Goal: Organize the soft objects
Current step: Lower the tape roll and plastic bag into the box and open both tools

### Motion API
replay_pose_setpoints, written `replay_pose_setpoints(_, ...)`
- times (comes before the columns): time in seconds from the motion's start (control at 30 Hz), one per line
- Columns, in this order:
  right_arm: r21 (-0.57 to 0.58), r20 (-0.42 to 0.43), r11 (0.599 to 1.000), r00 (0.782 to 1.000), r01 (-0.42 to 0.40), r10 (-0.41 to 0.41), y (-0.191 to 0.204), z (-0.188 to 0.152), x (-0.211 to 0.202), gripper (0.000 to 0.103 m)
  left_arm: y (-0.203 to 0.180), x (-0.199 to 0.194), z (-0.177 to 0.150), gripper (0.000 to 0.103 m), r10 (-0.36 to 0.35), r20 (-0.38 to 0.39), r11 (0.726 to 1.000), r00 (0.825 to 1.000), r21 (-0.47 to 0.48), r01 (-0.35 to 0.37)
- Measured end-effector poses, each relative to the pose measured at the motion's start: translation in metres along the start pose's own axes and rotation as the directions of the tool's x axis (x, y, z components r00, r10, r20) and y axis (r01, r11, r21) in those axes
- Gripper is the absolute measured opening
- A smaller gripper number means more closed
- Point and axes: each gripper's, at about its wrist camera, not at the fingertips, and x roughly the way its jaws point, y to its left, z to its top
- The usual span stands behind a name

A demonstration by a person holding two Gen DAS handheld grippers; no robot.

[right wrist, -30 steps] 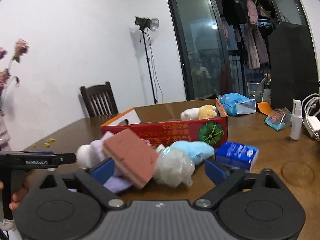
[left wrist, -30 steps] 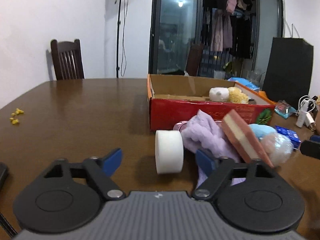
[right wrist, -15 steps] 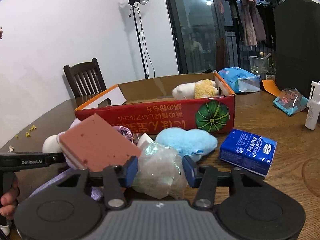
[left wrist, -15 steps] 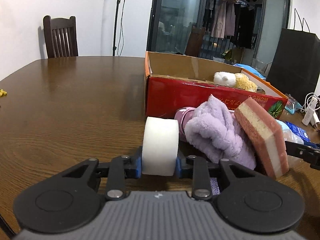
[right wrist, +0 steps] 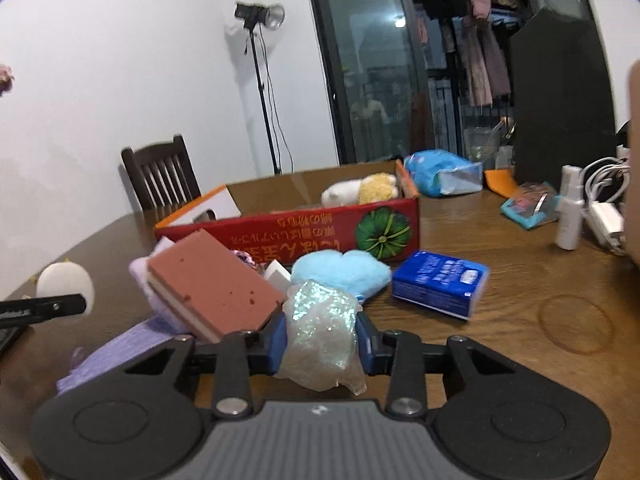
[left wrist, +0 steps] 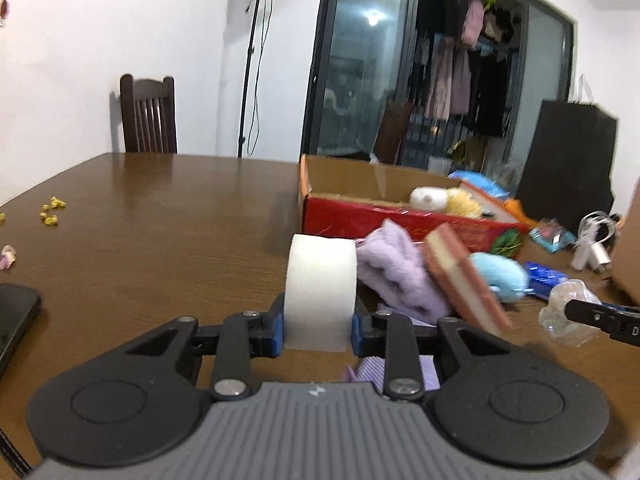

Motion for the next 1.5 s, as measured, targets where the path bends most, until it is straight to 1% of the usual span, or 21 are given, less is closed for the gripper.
replay_pose_setpoints(0.17, -0.025, 0.076, 0.998, 0.996, -0.052, 0.054, 0.020, -0.009, -0.053, 0.035, -0.010, -0.047, -0.015, 0.030, -0.045, 0.038, 0.999, 0.998, 0.002, 0.045)
replay_pose_setpoints(0.27, -0.049, 0.108, 0.996, 0.991, -0.073, 0.078, 0.030, -0.010, -0.075, 0.035, -0.017, -0.061, -0.016, 0.030, -0.073, 0.055, 0.997, 0.996, 0.024, 0.072)
replay_pose_setpoints(0.33, -0.059, 0.120, 0.995, 0.989, -0.079, 0.085, 0.032, -0.009, -0.083, 0.035, -0.020, -0.061, -0.012, 0.030, -0.082, 0.066, 0.996, 0.994, 0.030, 0.080)
replay_pose_setpoints(0.43, -0.052, 0.129, 0.996, 0.988, -0.077, 0.083, 0.030, -0.006, -0.084, 0.035, -0.025, -0.057, -0.007, 0.030, -0.084, 0.073, 0.996, 0.994, 0.035, 0.082)
replay_pose_setpoints(0.63, -0.043, 0.119, 0.996, 0.989, -0.081, 0.085, 0.028, -0.005, -0.074, 0.035, -0.028, -0.052, -0.001, 0.030, -0.091, 0.083, 0.995, 0.992, 0.052, 0.087)
replay_pose_setpoints(0.73, -0.051, 0.119, 0.992, 0.986, -0.112, 0.118, 0.026, 0.009, -0.060, 0.035, -0.028, -0.037, 0.019, 0.030, -0.079, 0.109, 0.995, 0.991, 0.068, 0.072)
replay_pose_setpoints(0.8, -0.064, 0.106, 0.990, 0.986, -0.126, 0.132, 0.026, 0.022, -0.045, 0.035, -0.027, -0.023, 0.038, 0.030, -0.092, 0.122, 0.994, 0.988, 0.073, 0.083)
replay_pose_setpoints(0.87, -0.070, 0.087, 0.985, 0.983, -0.159, 0.164, 0.023, 0.043, -0.025, 0.035, -0.027, -0.003, 0.061, 0.030, -0.114, 0.119, 0.992, 0.986, 0.074, 0.106)
replay_pose_setpoints(0.93, -0.067, 0.063, 0.978, 0.978, -0.196, 0.200, 0.020, 0.070, 0.001, 0.035, -0.030, 0.026, 0.086, 0.030, -0.133, 0.104, 0.989, 0.986, 0.083, 0.124)
replay_pose_setpoints(1.0, -0.075, 0.040, 0.974, 0.975, -0.215, 0.218, 0.020, 0.096, 0.028, 0.035, -0.032, 0.063, 0.112, 0.030, -0.134, 0.066, 0.988, 0.989, 0.090, 0.127)
replay_pose_setpoints(1.07, -0.079, 0.005, 0.970, 0.973, -0.231, 0.232, 0.020, 0.126, 0.067, 0.035, -0.032, 0.107, 0.134, 0.030, -0.110, 0.014, 0.991, 0.994, 0.077, 0.108)
replay_pose_setpoints(1.13, -0.054, -0.048, 0.966, 0.967, -0.253, 0.251, 0.019, 0.155, 0.114, 0.035, -0.033, 0.156, 0.155, 0.030, -0.091, -0.053, 0.993, 0.995, 0.072, 0.094)
replay_pose_setpoints(1.2, -0.002, -0.103, 0.964, 0.959, -0.266, 0.265, 0.016, 0.179, 0.160, 0.035, -0.032, 0.205, 0.170, 0.030, -0.064, -0.122, 0.994, 0.990, 0.076, 0.074)
replay_pose_setpoints(1.3, 0.090, -0.196, 0.960, 0.940, -0.267, 0.280, 0.008, 0.207, 0.240, 0.035, -0.028, 0.269, 0.183, 0.030, -0.022, -0.209, 0.995, 0.978, 0.086, 0.041)
replay_pose_setpoints(1.33, 0.121, -0.229, 0.958, 0.932, -0.260, 0.282, 0.007, 0.209, 0.264, 0.035, -0.027, 0.287, 0.186, 0.031, -0.014, -0.226, 0.995, 0.974, 0.095, 0.036)
replay_pose_setpoints(1.37, 0.160, -0.262, 0.953, 0.920, -0.256, 0.291, 0.004, 0.213, 0.289, 0.035, -0.026, 0.301, 0.188, 0.036, -0.013, -0.244, 0.993, 0.970, 0.107, 0.041)
replay_pose_setpoints(1.4, 0.188, -0.280, 0.950, 0.914, -0.249, 0.295, 0.002, 0.216, 0.310, 0.035, -0.024, 0.315, 0.188, 0.040, -0.013, -0.265, 0.993, 0.964, 0.110, 0.044)
replay_pose_setpoints(1.43, 0.210, -0.298, 0.949, 0.908, -0.237, 0.293, 0.000, 0.217, 0.330, 0.036, -0.022, 0.326, 0.188, 0.049, -0.001, -0.273, 0.994, 0.962, 0.103, 0.030)
replay_pose_setpoints(1.47, 0.226, -0.317, 0.948, 0.904, -0.223, 0.288, 0.000, 0.216, 0.347, 0.038, -0.019, 0.334, 0.190, 0.053, 0.007, -0.277, 0.994, 0.961, 0.109, 0.025)
replay_pose_setpoints(1.5, 0.237, -0.329, 0.948, 0.901, -0.211, 0.283, 0.000, 0.216, 0.362, 0.039, -0.018, 0.339, 0.190, 0.053, 0.009, -0.278, 0.993, 0.961, 0.119, 0.025)
